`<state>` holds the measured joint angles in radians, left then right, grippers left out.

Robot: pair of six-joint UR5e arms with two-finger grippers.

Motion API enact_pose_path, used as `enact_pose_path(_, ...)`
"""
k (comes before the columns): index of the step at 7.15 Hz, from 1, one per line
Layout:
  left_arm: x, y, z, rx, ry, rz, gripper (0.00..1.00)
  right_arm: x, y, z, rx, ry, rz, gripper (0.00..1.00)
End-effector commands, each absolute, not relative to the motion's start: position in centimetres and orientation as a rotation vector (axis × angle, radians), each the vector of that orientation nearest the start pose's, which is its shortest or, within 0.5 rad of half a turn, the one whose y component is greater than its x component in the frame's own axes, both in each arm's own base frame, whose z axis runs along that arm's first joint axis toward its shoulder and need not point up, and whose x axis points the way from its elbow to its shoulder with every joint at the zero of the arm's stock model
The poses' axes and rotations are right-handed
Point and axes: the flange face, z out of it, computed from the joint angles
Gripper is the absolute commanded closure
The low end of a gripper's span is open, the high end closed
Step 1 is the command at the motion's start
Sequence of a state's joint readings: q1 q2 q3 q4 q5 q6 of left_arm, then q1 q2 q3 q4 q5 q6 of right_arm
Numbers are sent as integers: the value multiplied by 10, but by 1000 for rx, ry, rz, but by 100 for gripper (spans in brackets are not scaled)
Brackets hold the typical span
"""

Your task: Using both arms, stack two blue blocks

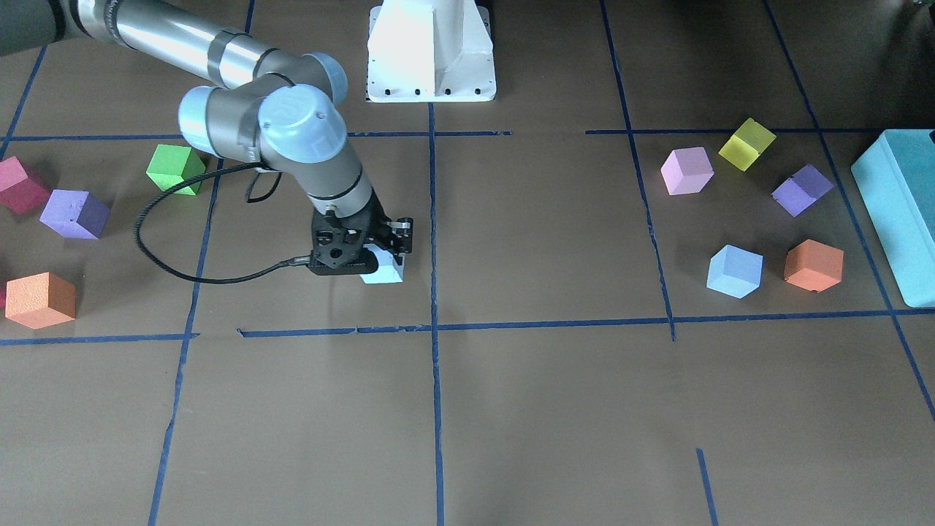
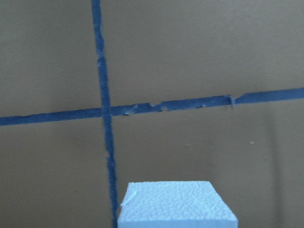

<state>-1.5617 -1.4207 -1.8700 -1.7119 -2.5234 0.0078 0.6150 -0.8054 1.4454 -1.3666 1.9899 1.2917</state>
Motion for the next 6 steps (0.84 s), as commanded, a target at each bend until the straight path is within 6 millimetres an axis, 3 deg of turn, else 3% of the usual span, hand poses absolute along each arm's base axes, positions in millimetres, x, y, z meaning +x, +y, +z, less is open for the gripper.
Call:
enact_pose_path(1, -46, -430, 554, 269, 962, 161, 0, -605, -496, 204, -20, -884, 185, 99)
enact_pose_path(3, -46, -429, 555, 276, 961, 164, 0, -625, -487, 206, -33, -865, 172, 98)
enact_pose_path(6, -45, -429, 554, 277, 961, 167, 0, -628, -482, 208, -20, -860, 155, 97)
